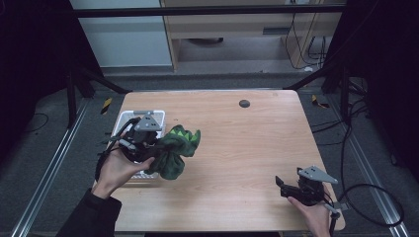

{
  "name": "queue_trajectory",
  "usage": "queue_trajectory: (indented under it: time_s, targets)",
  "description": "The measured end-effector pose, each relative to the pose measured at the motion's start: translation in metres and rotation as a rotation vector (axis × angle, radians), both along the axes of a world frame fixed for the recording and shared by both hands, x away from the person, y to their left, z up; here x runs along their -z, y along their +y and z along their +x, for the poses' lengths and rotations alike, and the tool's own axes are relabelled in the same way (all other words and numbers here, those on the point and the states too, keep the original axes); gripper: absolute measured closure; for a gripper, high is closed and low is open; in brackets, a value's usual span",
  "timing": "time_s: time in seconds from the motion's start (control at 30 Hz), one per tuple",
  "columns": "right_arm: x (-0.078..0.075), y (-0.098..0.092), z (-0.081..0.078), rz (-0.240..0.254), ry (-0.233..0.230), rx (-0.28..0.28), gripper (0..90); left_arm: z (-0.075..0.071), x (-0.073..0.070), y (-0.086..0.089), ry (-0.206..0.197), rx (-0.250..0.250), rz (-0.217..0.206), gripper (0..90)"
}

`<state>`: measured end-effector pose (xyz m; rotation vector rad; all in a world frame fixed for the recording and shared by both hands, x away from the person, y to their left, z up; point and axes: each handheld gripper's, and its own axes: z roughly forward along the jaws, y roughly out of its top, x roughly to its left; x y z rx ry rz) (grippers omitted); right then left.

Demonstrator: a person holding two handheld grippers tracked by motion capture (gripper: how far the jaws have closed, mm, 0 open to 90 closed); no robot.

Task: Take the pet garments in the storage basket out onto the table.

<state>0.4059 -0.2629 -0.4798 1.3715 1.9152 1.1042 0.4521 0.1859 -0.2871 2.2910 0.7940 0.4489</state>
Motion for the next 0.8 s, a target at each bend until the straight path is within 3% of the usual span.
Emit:
queue_trajectory:
  time_s: [0.8]
  targets:
    - [0.000,0.000,0.000,-0.006,-0.008,0.000,14.1,0.003,0.028,-0.046,0.055,0.124,0.047,79.5]
